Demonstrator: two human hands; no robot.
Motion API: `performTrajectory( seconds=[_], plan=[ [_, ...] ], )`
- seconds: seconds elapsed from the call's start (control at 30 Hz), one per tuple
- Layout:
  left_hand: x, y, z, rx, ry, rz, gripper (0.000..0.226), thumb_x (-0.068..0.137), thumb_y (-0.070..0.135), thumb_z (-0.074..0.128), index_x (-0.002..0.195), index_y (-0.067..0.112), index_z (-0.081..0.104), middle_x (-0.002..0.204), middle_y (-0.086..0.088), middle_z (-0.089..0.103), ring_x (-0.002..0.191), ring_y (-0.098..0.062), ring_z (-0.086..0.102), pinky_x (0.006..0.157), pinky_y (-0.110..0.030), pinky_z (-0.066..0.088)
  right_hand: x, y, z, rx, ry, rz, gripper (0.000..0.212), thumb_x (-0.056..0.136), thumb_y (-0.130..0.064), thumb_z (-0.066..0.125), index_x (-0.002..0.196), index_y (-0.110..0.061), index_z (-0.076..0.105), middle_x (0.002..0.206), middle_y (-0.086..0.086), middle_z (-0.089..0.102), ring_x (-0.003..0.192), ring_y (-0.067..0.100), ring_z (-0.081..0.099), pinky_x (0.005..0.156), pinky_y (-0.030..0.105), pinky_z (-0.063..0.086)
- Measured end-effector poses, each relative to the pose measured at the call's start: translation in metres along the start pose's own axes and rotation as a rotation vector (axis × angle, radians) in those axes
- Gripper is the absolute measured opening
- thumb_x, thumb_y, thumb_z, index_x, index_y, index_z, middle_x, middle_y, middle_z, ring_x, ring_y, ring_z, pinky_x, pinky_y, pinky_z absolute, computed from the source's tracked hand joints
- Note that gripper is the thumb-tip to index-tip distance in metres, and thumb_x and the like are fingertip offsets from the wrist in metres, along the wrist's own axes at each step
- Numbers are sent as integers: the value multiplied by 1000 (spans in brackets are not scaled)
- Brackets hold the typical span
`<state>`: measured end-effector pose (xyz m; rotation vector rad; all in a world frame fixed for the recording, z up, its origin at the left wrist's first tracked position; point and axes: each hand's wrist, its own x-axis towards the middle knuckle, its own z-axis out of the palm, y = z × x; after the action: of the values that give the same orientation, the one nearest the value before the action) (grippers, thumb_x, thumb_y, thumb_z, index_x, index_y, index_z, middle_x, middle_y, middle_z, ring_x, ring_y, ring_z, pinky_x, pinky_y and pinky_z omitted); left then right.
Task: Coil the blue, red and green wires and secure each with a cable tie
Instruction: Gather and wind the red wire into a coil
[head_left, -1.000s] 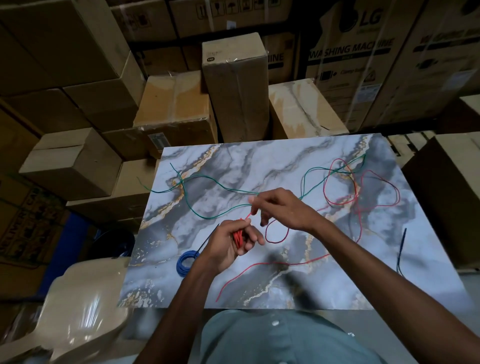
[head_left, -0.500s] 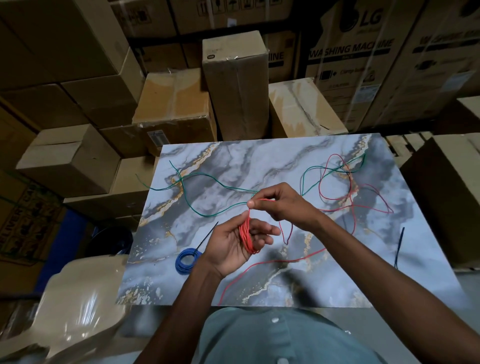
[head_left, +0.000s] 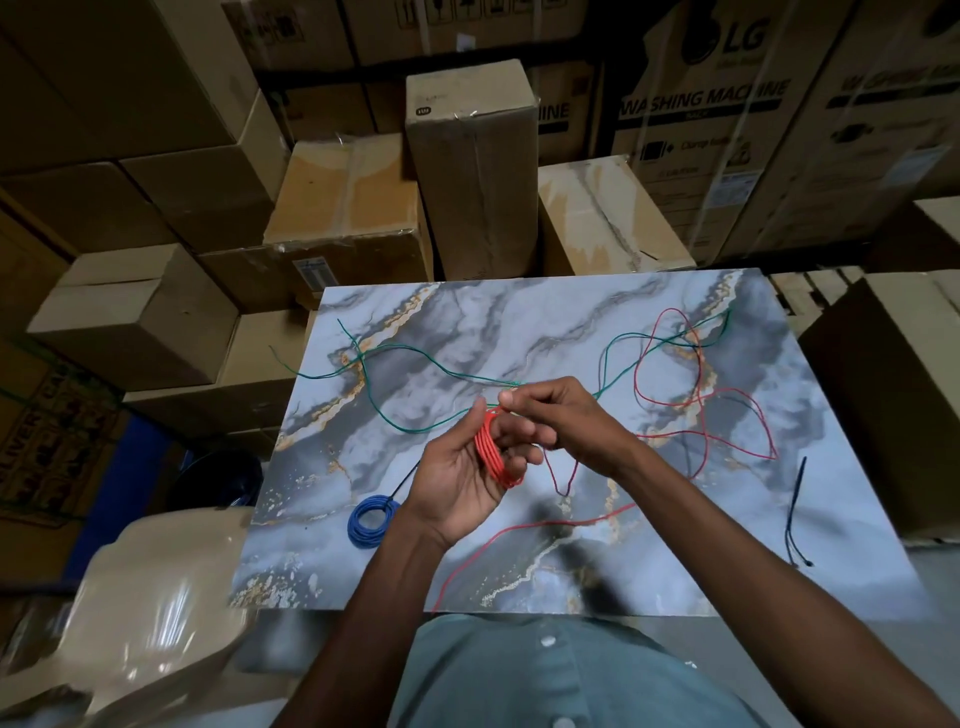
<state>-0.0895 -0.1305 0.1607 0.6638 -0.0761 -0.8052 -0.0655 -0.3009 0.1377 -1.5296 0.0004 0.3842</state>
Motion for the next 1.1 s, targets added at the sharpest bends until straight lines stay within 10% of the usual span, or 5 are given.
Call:
performTrajectory(
  seconds=[0.2, 0.4, 0.57, 0.93, 1.1],
  plan=[
    [3, 0, -3, -157, 33, 135, 95, 98, 67, 19, 127, -14, 57, 140, -34, 50, 131, -40, 53, 102, -35, 50, -13, 27, 2, 30, -72, 96, 45, 102, -12, 61, 63, -8, 41, 57, -5, 27, 52, 10, 21, 48, 22, 21],
    [7, -1, -10, -194, 4, 286, 103, 95, 73, 26, 147, -16, 27, 155, -32, 30, 145, -42, 31, 123, -42, 18, -31, 11, 11, -58, -172, 126, 41, 104, -21, 61, 63, -24, 64, 65, -3, 30, 55, 13, 20, 49, 23, 19],
    [11, -5, -19, -90, 136, 356, 99, 93, 73, 25, 146, -10, 34, 152, -26, 40, 144, -38, 36, 125, -43, 16, -41, 4, 8, -150, -177, 157, 23, 105, -20, 60, 119, -16, 77, 64, -10, 34, 53, 12, 23, 45, 18, 29],
    [7, -1, -43, 359, 247, 349, 111, 78, 81, 53, 141, -10, 41, 145, -21, 52, 140, -32, 44, 121, -40, 28, -55, -32, -9, -413, -79, -46, 25, 104, -22, 61, 96, -6, 80, 54, -17, 58, 51, -4, 45, 57, 9, 33],
    [9, -14, -34, 561, 213, 233, 112, 80, 85, 41, 137, -10, 47, 117, -20, 66, 118, -20, 60, 107, -31, 41, -47, -36, -7, -436, -102, -140, 28, 98, -38, 63, 87, -19, 79, 93, 14, 75, 87, 38, 66, 86, 56, 52]
  ],
)
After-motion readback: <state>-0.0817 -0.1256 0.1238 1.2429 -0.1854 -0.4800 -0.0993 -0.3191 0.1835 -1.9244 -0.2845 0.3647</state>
